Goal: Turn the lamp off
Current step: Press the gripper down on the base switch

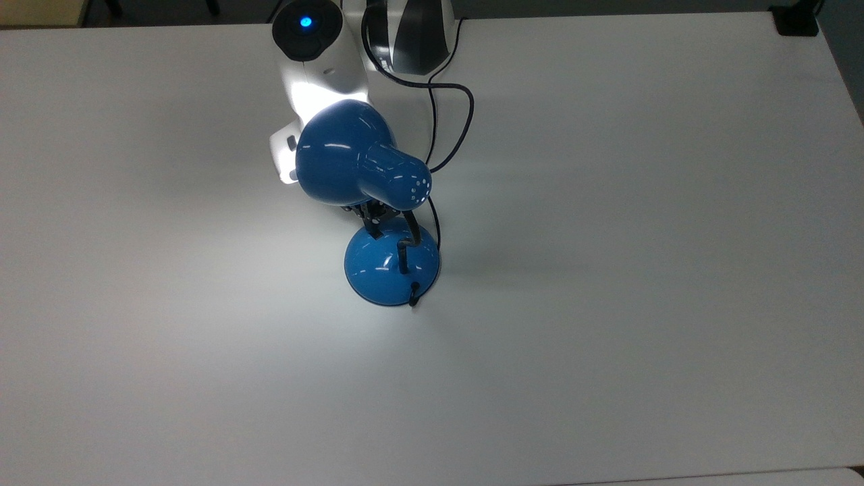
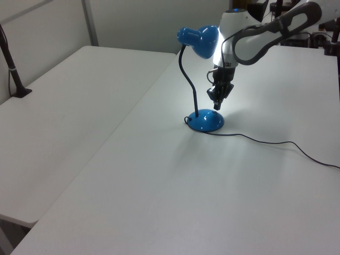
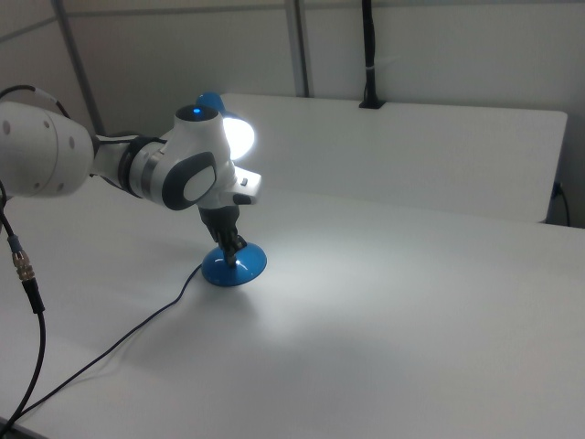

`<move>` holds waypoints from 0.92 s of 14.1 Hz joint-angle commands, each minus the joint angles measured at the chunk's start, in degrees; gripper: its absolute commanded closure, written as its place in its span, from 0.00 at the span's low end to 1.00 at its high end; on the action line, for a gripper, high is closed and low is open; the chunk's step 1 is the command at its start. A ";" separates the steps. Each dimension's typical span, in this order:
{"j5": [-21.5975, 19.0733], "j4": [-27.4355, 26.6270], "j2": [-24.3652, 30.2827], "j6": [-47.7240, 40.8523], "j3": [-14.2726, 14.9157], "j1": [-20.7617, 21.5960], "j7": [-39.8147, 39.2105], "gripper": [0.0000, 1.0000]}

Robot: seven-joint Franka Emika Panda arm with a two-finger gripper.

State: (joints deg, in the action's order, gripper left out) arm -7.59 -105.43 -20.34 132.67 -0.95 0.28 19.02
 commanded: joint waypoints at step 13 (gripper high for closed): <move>-0.41 -3.64 -0.84 2.51 0.42 0.51 0.85 1.00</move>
State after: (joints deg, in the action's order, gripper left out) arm -7.59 -106.66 -20.65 133.74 -0.89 0.26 19.64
